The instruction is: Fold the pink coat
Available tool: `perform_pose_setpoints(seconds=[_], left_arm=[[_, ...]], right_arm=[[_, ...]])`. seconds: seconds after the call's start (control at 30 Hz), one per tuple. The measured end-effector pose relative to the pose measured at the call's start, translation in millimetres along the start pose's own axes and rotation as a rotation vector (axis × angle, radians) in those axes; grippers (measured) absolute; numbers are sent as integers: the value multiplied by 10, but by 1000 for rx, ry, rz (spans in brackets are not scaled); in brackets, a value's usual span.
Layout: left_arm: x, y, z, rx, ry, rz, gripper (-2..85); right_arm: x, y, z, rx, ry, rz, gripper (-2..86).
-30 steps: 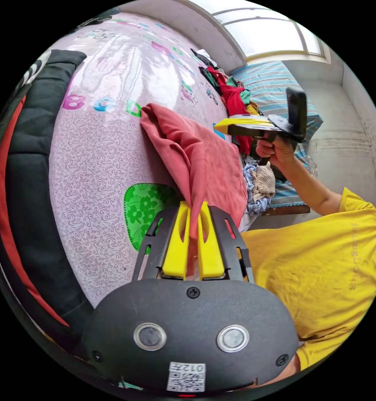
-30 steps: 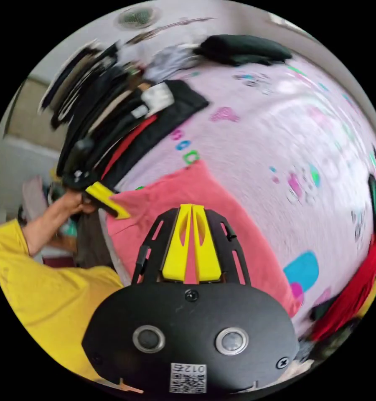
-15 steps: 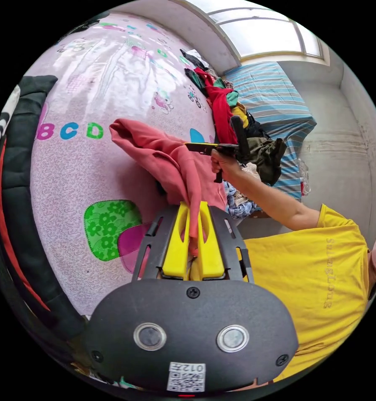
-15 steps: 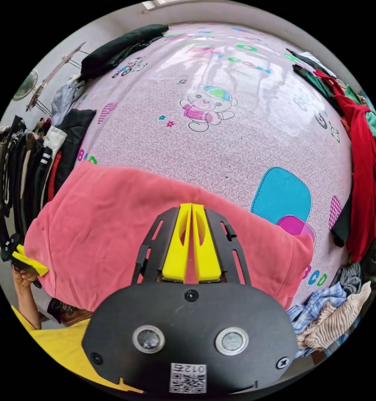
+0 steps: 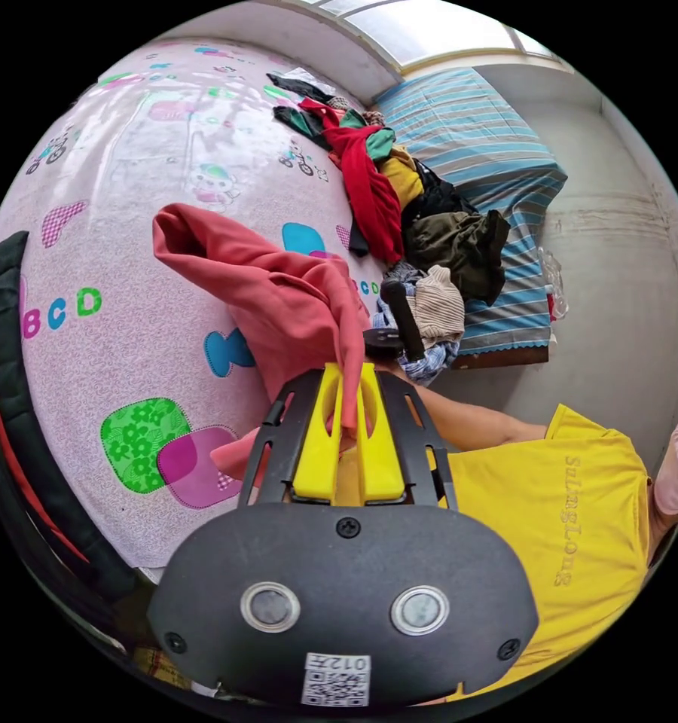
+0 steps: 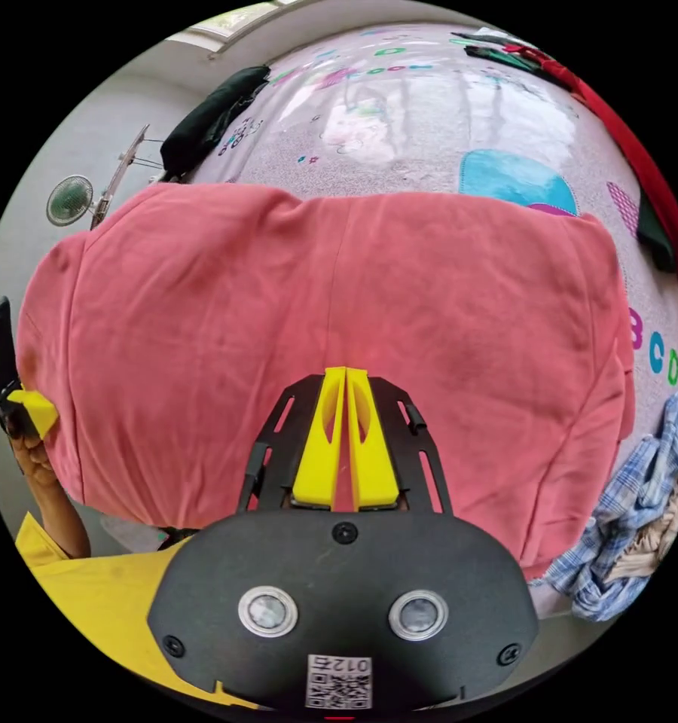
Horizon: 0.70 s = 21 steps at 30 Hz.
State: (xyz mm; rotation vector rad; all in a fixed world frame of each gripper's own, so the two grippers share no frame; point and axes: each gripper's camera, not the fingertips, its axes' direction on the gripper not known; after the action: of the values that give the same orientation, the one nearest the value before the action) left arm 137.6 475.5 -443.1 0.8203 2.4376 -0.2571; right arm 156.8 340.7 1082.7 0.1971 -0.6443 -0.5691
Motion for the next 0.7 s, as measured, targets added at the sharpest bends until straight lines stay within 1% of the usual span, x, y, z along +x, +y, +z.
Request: perform_pose_setpoints(seconds=[0.03,0.13,0.23,0.3,0.33,0.37,0.5,0.57,0.7], left_arm=[[147,-78,2,-8,-9,-1,17],[511,-278,52,-31,-51,-19,14],[929,-499,177,-53,-92,-27,12],[1217,-645,300,-72,-121,-16,12],[1413,-742,391,-80,-146,-18,12],[1515,-791,441,-85,-161,-15,12],[2130,-1162,953,-153,-263,-40,18],[2307,-1330,1238,-183,-281,-76,25],[2507,-1686,2012,-270,-361,-143,70]], right_arm=[[0,134,-169,-2,21,3,8],[22,679,-598,44,-6,-9,8],[198,1209,-633,-16,-46,41,7],[387,1460,-710,51,-198,119,7],[512,1609,-831,100,-298,194,7],[588,1764,-987,152,-340,239,7],[700,2331,-1562,304,-265,246,7],[857,2782,-1872,390,-245,316,7],[1069,3409,-2198,479,-237,448,7]])
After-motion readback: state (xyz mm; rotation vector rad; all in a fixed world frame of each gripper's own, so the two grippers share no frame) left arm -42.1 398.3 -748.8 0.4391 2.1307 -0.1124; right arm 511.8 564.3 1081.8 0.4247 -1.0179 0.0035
